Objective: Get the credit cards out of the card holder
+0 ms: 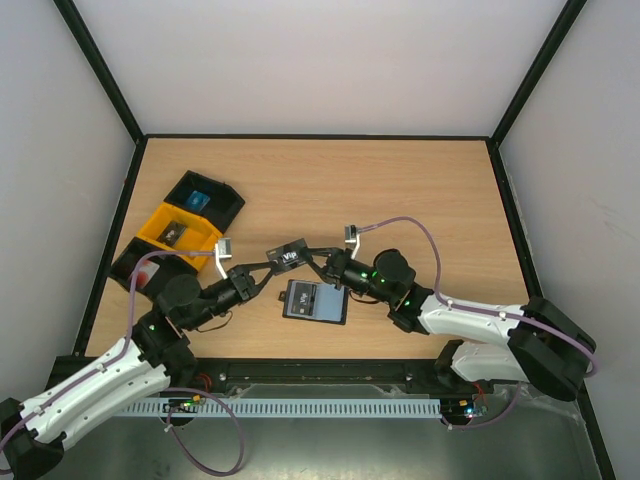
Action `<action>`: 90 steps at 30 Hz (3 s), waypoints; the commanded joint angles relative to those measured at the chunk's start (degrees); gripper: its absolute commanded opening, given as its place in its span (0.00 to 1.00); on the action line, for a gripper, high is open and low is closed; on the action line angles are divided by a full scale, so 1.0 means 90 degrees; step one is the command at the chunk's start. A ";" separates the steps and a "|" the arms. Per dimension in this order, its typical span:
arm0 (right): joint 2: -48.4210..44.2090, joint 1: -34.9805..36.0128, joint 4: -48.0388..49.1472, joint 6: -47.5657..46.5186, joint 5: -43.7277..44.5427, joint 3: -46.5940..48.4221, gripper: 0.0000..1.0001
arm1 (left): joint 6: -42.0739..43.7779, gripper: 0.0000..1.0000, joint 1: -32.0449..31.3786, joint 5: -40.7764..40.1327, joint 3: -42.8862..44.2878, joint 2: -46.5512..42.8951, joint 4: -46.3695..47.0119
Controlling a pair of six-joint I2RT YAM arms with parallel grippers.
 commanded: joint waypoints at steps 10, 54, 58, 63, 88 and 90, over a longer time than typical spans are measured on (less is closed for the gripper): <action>0.0109 0.0034 0.0052 -0.0353 -0.0130 -0.0020 0.59 | 0.0609 0.03 0.0030 -0.0535 0.0463 -0.0017 -0.0672; -0.1120 0.0035 -0.3842 -0.3854 -0.0314 0.0801 0.98 | 0.2272 0.03 0.5930 -0.0211 0.1873 0.2218 -0.2997; -0.1452 0.0033 -0.4068 -0.3949 -0.0044 0.0794 0.98 | 0.2277 0.03 0.6422 -0.0073 0.1902 0.2878 -0.2517; -0.1613 0.0035 -0.4127 -0.3894 -0.0018 0.0733 0.98 | 0.2393 0.03 0.6581 -0.0264 0.2090 0.3752 -0.2120; -0.1306 0.0024 -0.4207 -0.4104 0.0134 0.0824 0.98 | 0.2556 0.03 0.6610 -0.1074 0.2734 0.5436 -0.1755; -0.1215 0.0025 -0.4208 -0.4119 0.0103 0.0865 0.98 | 0.2556 0.03 0.6615 -0.1088 0.2744 0.5556 -0.1722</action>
